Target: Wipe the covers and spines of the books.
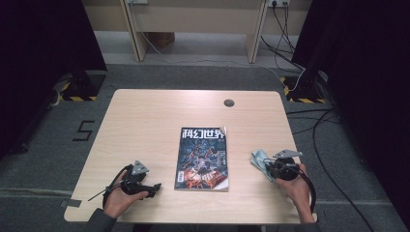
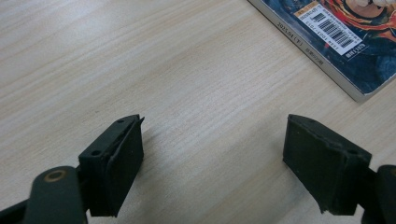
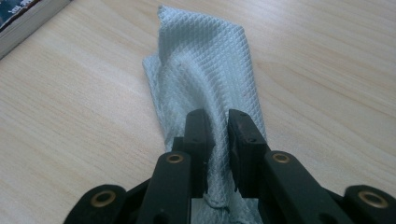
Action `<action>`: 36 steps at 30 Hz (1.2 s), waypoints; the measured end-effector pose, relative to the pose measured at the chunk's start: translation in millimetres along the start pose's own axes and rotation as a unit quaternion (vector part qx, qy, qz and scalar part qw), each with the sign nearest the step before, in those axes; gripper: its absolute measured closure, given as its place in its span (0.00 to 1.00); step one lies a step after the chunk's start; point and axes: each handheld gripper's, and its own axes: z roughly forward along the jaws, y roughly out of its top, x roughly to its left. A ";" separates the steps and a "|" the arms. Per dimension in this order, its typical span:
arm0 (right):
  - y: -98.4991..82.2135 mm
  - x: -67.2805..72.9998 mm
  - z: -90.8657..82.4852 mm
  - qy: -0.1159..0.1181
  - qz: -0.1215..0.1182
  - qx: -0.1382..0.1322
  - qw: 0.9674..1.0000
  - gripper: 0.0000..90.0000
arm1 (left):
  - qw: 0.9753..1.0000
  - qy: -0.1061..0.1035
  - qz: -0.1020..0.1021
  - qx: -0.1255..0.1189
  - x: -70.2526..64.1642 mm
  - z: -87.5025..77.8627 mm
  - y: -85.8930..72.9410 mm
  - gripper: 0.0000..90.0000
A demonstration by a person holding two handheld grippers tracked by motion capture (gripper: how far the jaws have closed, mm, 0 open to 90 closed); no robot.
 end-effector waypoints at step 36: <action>87.9 119.2 57.3 0.085 -0.133 -0.023 0.987 0.86 | 0.995 -0.050 -0.022 -0.081 -33.5 23.0 26.6 0.35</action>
